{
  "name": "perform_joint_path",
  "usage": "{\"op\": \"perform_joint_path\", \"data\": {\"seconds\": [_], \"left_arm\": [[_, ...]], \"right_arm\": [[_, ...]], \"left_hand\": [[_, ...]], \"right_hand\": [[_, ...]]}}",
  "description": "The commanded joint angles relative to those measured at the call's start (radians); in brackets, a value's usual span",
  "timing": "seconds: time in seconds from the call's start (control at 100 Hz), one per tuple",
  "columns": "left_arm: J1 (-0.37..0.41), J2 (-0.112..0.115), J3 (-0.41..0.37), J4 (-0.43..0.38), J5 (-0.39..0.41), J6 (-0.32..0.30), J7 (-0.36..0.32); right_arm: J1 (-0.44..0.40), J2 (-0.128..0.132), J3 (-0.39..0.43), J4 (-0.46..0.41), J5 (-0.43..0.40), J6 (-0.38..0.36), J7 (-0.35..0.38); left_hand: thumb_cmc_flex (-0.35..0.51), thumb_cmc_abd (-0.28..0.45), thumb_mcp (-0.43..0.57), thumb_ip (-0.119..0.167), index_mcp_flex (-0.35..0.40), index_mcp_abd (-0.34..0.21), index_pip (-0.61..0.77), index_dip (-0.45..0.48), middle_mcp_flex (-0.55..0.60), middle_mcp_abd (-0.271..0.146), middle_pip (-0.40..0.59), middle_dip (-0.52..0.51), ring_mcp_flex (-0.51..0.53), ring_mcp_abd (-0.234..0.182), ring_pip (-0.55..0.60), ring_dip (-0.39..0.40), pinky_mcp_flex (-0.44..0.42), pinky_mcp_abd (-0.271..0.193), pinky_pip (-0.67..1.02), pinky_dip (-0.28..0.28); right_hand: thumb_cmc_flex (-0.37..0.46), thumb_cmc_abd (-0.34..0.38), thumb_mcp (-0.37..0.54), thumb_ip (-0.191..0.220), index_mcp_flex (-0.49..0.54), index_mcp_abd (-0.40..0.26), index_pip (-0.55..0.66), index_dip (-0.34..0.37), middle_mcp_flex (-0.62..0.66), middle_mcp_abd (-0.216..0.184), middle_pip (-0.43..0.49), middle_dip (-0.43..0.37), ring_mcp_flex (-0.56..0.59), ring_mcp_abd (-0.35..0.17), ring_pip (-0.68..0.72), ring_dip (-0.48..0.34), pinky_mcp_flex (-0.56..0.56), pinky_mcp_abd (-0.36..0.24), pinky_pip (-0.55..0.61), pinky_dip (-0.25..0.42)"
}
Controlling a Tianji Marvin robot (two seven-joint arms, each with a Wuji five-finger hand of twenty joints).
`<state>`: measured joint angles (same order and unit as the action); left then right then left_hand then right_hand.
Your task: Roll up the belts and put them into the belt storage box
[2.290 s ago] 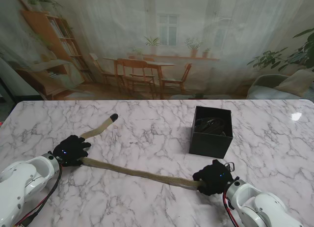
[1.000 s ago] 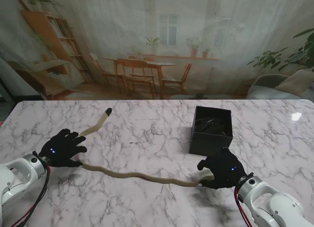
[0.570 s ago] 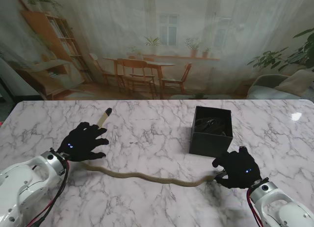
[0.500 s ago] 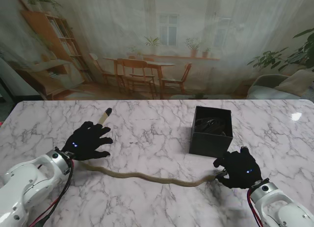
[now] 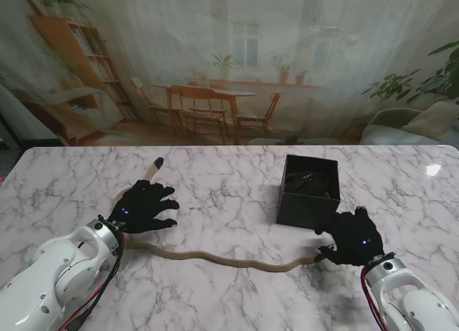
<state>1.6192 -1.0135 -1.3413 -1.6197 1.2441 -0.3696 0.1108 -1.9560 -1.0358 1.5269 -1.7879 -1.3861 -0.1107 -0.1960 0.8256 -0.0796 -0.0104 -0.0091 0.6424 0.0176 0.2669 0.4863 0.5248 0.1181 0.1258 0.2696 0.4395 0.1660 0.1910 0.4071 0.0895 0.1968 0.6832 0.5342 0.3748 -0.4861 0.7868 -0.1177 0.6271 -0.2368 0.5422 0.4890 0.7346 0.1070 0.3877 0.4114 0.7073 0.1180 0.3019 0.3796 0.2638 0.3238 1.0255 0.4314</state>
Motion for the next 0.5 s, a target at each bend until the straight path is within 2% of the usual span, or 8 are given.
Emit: {"op": "perform_joint_path", "data": {"seconds": [0.0,0.14,0.24,0.34,0.49], "left_arm": [[0.0,-0.006,0.003,0.005,-0.01,0.009,-0.013],[0.012,-0.007,-0.008,0.002,-0.016,0.019,-0.015],[0.014,-0.007,-0.012,0.002,-0.014,0.021,-0.015],[0.013,-0.007,-0.014,0.003,-0.013,0.02,-0.013],[0.009,-0.007,-0.013,0.006,-0.015,0.015,-0.015]], "right_arm": [[0.01,-0.002,-0.004,-0.016,0.004,0.005,0.01],[0.021,-0.001,-0.015,-0.015,0.0,0.024,0.047],[0.03,0.004,-0.026,-0.004,-0.029,0.044,0.067],[0.035,0.008,-0.035,0.007,-0.054,0.055,0.093],[0.046,0.009,-0.059,0.023,-0.041,0.073,0.135]], "left_hand": [[0.017,0.033,-0.013,-0.006,0.017,0.022,0.01,0.01,0.028,0.021,0.015,0.016,0.014,0.019,0.021,0.01,-0.012,0.037,0.024,0.018],[0.018,0.035,-0.014,-0.006,0.02,0.024,0.013,0.01,0.03,0.023,0.016,0.018,0.012,0.022,0.021,0.011,-0.014,0.04,0.026,0.017],[0.02,0.036,-0.014,-0.006,0.021,0.024,0.014,0.01,0.03,0.025,0.016,0.02,0.011,0.023,0.021,0.012,-0.015,0.039,0.027,0.016],[0.02,0.037,-0.014,-0.006,0.02,0.025,0.014,0.009,0.028,0.024,0.015,0.02,0.009,0.022,0.021,0.012,-0.015,0.038,0.028,0.015],[0.019,0.038,-0.014,-0.007,0.02,0.026,0.014,0.009,0.024,0.025,0.015,0.021,0.004,0.023,0.02,0.012,-0.016,0.037,0.029,0.014]], "right_hand": [[-0.058,-0.018,-0.018,0.007,-0.031,0.047,-0.006,-0.021,-0.005,0.003,-0.018,-0.009,-0.022,0.02,-0.043,-0.016,-0.017,0.023,-0.018,0.002],[-0.084,-0.037,-0.027,0.007,-0.037,0.069,-0.015,-0.025,-0.016,0.008,-0.014,-0.008,-0.029,0.021,-0.047,-0.018,-0.025,0.026,-0.024,0.0],[-0.058,-0.077,-0.024,0.004,-0.051,-0.018,-0.019,-0.023,-0.033,-0.006,-0.021,-0.014,-0.047,0.023,-0.057,-0.024,-0.038,0.023,-0.035,-0.004],[-0.041,-0.095,-0.022,0.002,-0.068,-0.036,-0.018,-0.021,-0.045,-0.022,-0.038,-0.025,-0.057,0.022,-0.069,-0.032,-0.044,0.023,-0.044,-0.008],[-0.042,-0.1,-0.049,-0.002,-0.08,0.03,-0.025,-0.027,-0.064,-0.016,-0.056,-0.039,-0.075,0.023,-0.088,-0.044,-0.06,0.024,-0.064,-0.014]]}}
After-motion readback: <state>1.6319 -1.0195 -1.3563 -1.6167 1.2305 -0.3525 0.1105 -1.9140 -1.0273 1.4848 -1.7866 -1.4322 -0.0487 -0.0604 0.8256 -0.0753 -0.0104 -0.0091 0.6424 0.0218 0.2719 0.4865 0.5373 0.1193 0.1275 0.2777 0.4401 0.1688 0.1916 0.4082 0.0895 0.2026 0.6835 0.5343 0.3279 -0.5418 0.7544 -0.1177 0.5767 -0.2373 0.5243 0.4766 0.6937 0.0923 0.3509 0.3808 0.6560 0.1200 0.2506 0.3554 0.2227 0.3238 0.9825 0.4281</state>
